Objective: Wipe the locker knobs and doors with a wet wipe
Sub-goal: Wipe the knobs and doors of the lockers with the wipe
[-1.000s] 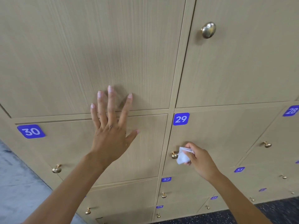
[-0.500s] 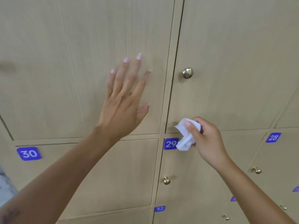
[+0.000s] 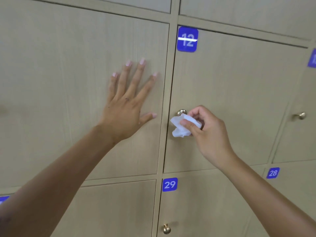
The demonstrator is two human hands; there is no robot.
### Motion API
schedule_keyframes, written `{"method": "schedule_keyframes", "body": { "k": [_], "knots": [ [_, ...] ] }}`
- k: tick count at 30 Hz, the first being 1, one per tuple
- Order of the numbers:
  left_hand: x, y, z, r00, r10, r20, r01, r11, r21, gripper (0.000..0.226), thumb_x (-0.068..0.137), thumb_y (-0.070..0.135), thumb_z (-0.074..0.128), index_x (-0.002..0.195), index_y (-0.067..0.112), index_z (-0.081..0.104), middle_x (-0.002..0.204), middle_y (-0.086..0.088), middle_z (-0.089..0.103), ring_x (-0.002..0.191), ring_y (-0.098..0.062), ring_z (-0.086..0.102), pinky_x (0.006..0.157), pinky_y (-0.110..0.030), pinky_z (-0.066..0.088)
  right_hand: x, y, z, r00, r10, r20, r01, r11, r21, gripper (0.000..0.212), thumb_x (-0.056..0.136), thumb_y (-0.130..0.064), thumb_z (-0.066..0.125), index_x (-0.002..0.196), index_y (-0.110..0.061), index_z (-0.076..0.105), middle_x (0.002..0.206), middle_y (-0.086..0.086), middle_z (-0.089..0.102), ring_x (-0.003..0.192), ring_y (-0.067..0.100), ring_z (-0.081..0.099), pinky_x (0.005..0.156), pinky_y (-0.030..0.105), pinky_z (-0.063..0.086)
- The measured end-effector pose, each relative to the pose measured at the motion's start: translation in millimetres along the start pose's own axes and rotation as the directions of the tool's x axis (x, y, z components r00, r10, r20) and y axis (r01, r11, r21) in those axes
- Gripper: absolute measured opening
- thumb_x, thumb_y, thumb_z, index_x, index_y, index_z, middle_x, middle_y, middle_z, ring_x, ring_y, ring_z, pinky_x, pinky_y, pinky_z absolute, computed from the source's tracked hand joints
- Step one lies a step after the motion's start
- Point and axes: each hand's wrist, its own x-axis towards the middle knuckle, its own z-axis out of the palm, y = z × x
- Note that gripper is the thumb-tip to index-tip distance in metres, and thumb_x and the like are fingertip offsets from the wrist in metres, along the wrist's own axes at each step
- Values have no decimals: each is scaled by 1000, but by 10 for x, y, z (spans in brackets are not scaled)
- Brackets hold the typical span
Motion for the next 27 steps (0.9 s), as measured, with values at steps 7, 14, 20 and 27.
{"method": "schedule_keyframes", "body": {
  "k": [7,14,20,27],
  "knots": [
    [-3,-60,106,998,39,-41,-35,995,91,93,94,74,39,166,25,5,173,-14,-3,158,-40,-4,125,-59,4,189,96,34,1000,13,4,-12,998,-62,25,90,-27,72,109,-31,56,66,-2,59,58,7,52,55,14,42],
    [1,-70,134,997,52,-50,-47,994,100,93,93,77,29,166,24,4,173,-15,-2,158,-41,-4,125,-60,3,271,107,80,999,-11,45,12,1000,-25,4,93,-22,68,90,-25,66,79,2,69,71,23,64,62,33,51],
    [0,-71,162,996,59,-63,-51,992,112,93,94,77,29,166,24,3,173,-15,-1,158,-42,-2,125,-62,7,303,134,47,998,-11,63,6,997,77,28,101,-24,56,77,-9,60,71,18,61,67,32,61,66,39,47],
    [-1,-82,165,996,67,-60,-60,991,118,92,95,77,28,166,24,1,173,-15,-4,158,-42,-4,125,-61,5,288,168,32,997,15,72,-24,991,128,12,91,-12,70,98,-21,73,77,4,74,64,16,66,68,28,53]
  ]
}}
